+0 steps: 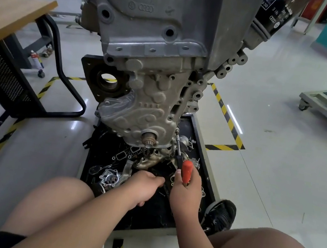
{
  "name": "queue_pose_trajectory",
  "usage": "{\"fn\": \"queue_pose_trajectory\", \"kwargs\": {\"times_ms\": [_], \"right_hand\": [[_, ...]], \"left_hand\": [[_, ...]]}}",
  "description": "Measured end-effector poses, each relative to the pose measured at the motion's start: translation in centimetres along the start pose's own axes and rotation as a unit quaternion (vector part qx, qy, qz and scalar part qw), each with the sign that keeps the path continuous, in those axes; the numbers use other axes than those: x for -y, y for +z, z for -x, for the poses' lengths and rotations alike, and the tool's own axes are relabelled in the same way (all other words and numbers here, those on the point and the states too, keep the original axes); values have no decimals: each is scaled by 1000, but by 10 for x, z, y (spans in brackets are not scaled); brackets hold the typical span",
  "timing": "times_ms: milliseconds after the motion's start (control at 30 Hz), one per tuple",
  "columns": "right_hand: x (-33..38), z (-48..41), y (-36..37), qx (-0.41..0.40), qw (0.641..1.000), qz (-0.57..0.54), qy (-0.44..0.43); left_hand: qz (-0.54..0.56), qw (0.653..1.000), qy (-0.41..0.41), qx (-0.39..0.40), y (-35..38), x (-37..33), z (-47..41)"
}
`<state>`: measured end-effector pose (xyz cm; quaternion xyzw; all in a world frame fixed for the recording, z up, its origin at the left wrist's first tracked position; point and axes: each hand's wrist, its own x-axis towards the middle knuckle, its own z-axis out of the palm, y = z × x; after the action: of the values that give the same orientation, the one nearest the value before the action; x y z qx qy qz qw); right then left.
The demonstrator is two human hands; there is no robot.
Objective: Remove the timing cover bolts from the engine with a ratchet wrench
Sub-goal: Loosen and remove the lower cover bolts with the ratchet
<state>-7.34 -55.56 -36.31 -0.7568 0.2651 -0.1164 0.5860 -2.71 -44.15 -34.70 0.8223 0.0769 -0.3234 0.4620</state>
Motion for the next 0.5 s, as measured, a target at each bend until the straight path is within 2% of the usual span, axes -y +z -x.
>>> {"fn": "queue_pose_trajectory", "kwargs": {"times_ms": [67,233,333,400,500], "right_hand": [[0,3,0,-4,999,-37,24],[-6,0,0,29,997,-67,19],[-7,-3,-2,44,987,-142,68],[-3,-3,-2,74,953,-258,138],[2,-4,-5,80,873,-426,223]], "left_hand": [[-1,1000,5,-3,9,-4,-6],[12,1000,19,-1,28,-16,-18],[39,999,12,2,33,-23,-21],[53,999,9,-6,35,-26,-22],[59,998,8,-1,36,-27,-22]]}}
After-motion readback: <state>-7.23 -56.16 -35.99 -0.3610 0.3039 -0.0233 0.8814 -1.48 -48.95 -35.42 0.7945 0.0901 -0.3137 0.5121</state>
